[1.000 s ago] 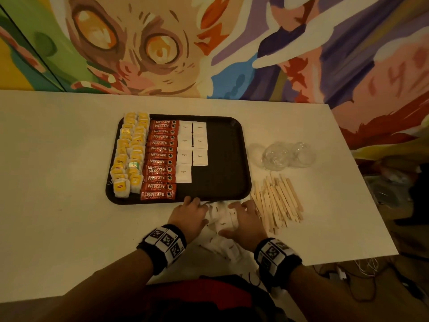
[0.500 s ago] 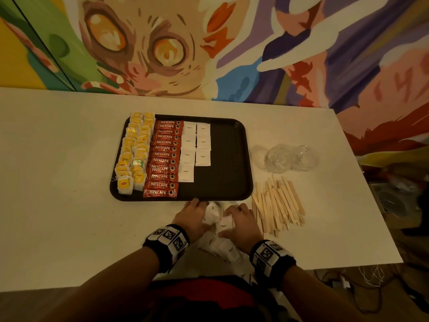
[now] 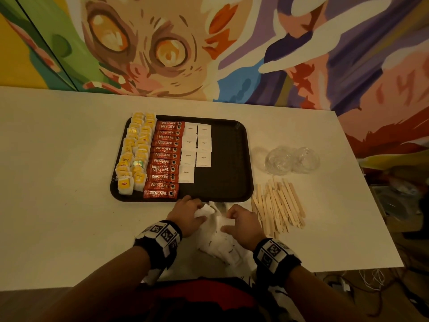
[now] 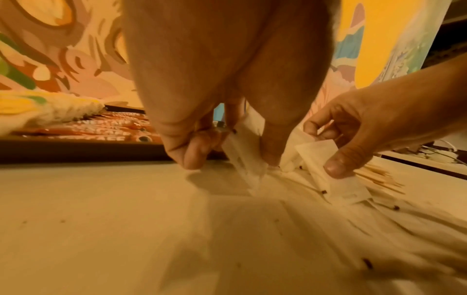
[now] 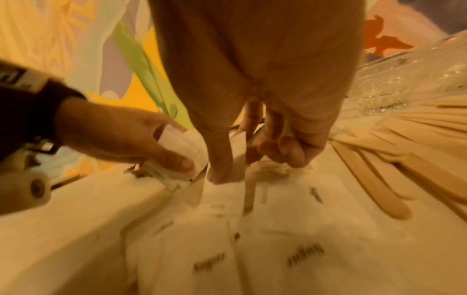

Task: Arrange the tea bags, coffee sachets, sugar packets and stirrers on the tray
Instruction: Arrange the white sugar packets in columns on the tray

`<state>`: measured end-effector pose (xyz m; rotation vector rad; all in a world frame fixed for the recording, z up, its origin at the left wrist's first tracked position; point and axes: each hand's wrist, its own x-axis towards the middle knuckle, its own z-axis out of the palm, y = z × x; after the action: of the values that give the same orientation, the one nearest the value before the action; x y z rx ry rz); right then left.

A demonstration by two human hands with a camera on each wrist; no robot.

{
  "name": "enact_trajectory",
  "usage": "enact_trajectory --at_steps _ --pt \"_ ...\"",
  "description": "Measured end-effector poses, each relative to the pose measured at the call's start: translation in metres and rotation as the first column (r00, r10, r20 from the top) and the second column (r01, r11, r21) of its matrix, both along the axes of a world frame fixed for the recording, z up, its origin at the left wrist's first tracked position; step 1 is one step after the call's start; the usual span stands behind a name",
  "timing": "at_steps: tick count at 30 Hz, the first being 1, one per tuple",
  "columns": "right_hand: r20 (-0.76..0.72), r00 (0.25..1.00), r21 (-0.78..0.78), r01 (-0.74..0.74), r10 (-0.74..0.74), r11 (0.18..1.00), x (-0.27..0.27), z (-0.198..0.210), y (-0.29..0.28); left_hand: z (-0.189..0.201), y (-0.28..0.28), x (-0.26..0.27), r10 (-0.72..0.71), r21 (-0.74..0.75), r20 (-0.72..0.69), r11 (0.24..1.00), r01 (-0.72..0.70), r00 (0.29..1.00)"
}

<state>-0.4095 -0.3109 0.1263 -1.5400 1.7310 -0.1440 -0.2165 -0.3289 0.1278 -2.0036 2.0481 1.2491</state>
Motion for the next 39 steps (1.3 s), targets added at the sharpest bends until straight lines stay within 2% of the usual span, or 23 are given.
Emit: enact_trajectory --at_steps 5,11,14,18,25,28,29,31,35,37,39 --pt "0.109 0.993 0.054 0.028 -0.034 0.998 -0.003 0.007 -0.009 0.011 -0.002 0.017 0.027 0.002 -0.096 1.0 -0.027 0.995" --pt "0.222 0.975 0.048 0.004 -0.014 0.999 0.0 0.011 -0.017 0.017 0.002 0.03 0.207 0.059 -0.273 0.978 -0.199 0.939" --pt "0.223 0.975 0.028 -0.008 0.002 1.0 0.003 0.014 -0.021 0.012 0.003 0.035 0.334 0.107 -0.401 0.942 -0.319 0.853" --pt "0.272 0.961 0.03 -0.054 0.043 0.998 0.004 0.024 -0.027 0.011 0.003 0.043 0.469 0.204 -0.493 0.881 -0.427 0.733" --pt "0.449 0.891 0.083 0.028 -0.063 0.996 0.011 0.034 -0.034 0.025 0.0 0.041 0.648 0.405 -0.585 0.754 -0.517 0.488" --pt "0.527 0.837 0.14 0.087 -0.149 0.986 0.02 0.039 -0.033 0.03 0.0 0.041 0.693 0.473 -0.586 0.713 -0.517 0.42" --pt "0.537 0.827 0.155 0.098 -0.167 0.983 0.022 0.039 -0.033 0.032 -0.001 0.041 0.695 0.48 -0.583 0.712 -0.513 0.421" --pt "0.564 0.798 0.199 0.117 -0.212 0.973 0.028 0.039 -0.034 0.032 -0.001 0.042 0.67 0.453 -0.58 0.739 -0.5 0.464" --pt "0.618 0.738 0.256 0.137 -0.271 0.957 0.041 0.036 -0.037 0.033 0.0 0.041 0.53 0.306 -0.521 0.848 -0.433 0.669" --pt "0.621 0.743 0.215 0.145 -0.25 0.966 0.047 0.033 -0.038 0.035 0.0 0.041 0.472 0.255 -0.501 0.881 -0.398 0.725" --pt "0.606 0.767 0.165 0.141 -0.213 0.976 0.05 0.031 -0.04 0.037 0.0 0.042 0.452 0.212 -0.48 0.892 -0.4 0.752"
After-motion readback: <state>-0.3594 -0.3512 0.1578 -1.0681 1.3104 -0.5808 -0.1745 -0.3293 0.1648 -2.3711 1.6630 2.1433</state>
